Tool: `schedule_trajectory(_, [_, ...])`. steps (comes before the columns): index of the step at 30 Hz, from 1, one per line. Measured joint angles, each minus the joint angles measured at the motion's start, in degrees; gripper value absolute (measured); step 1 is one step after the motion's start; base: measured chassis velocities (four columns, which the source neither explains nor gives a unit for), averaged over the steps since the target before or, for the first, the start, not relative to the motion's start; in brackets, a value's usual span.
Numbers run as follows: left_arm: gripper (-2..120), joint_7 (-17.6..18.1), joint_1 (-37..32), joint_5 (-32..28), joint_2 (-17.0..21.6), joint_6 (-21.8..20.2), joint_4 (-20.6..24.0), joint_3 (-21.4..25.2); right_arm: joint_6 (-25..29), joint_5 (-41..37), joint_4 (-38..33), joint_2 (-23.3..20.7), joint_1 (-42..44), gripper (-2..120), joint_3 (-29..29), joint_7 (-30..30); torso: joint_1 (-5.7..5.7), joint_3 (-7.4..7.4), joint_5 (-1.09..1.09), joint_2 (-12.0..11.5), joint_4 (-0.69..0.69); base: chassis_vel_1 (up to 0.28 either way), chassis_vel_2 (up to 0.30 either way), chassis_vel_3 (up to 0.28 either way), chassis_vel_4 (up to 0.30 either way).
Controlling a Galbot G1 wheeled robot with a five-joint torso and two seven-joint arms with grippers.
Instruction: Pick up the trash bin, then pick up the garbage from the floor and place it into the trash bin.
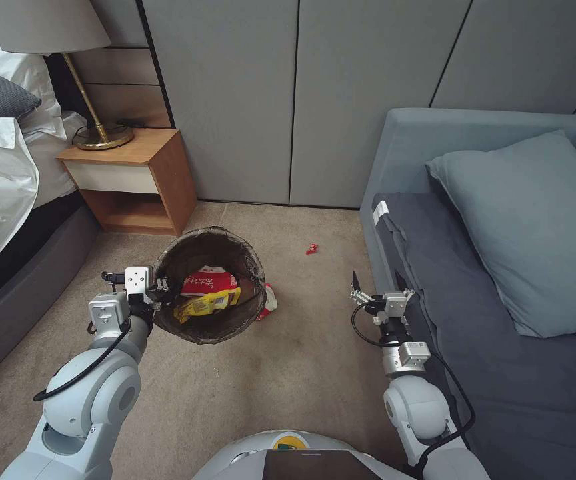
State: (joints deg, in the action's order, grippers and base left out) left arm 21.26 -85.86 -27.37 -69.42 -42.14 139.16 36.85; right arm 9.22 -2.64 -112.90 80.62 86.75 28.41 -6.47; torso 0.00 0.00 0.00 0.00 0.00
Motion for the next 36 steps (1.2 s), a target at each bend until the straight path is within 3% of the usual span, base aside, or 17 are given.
schedule_trajectory(36, [0,-0.3,0.6,0.1,-0.2,0.0,-0.7,0.1,-0.3,-0.1,0.7,0.0,-0.1,100,-0.2,-0.3,0.0,0.0,0.0,0.0,0.0,-0.028,0.028,0.03,-0.027])
